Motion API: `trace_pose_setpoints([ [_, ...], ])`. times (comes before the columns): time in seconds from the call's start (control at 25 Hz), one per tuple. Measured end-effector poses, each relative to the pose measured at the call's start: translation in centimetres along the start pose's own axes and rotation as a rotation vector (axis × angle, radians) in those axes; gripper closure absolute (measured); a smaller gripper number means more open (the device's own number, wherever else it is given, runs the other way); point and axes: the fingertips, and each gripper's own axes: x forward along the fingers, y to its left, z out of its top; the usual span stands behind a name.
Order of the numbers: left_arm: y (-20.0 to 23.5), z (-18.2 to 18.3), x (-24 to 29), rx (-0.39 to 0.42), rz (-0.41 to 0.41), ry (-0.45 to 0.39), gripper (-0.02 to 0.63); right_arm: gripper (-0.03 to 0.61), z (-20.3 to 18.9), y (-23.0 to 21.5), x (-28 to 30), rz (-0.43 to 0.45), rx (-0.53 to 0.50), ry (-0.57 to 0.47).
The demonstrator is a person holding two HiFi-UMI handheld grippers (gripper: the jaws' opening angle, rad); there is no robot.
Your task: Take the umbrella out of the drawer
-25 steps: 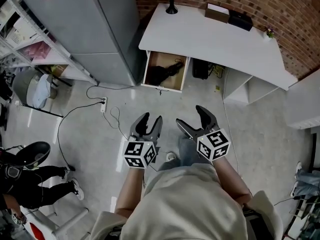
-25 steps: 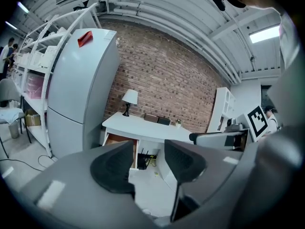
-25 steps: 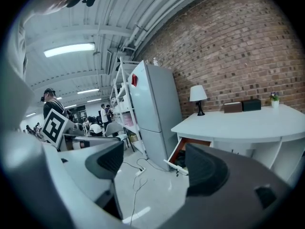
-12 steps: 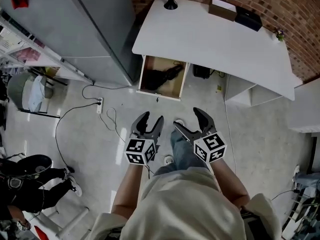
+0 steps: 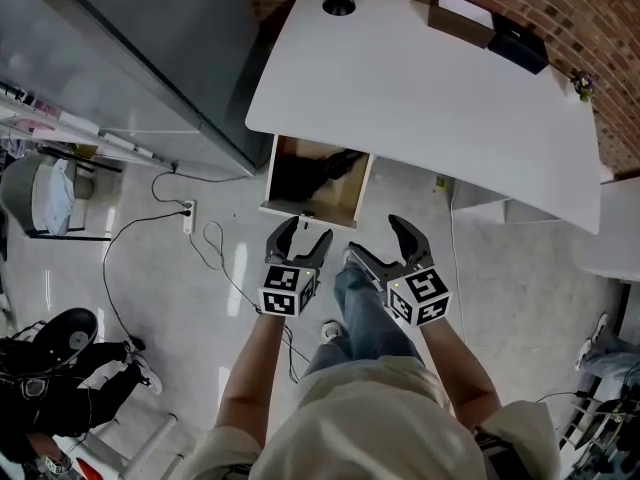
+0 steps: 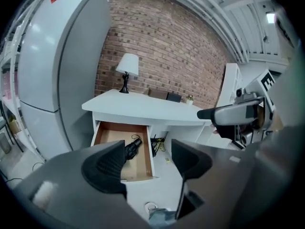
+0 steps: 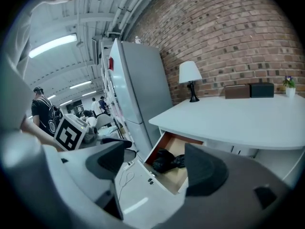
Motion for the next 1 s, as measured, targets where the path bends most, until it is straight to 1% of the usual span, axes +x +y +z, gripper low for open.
trace_pose_setpoints([
  [0.2, 1.8, -1.5, 5.0, 0.035, -0.017, 0.080, 0.300, 0.196, -0.9, -3.1, 2.5, -0.009, 0.030, 0.028],
  [0.44, 3.9, -4.0, 10.5, 0.100, -0.065, 0.192, 0.258, 0.196, -3.1, -5.4, 5.2, -0.011, 0.056, 0.081],
  [0.6, 4.9, -6.2, 13.9, 0.179, -0.080, 0.280, 0.229, 0.196, -4.6, -6.6, 6.8, -0.006, 0.079, 0.109],
  [0.88, 6.8, -8.8, 18.7, 0.354, -0.094, 0.415, 0.216, 0.196, -6.1, -8.1, 8.8, 0.005, 0.103, 0.135],
  [1.0, 7.7, -9.7, 20.5, 0.410, -0.097, 0.461, 0.209, 0.196, -6.8, -9.0, 9.3, -0.003, 0.119, 0.140],
])
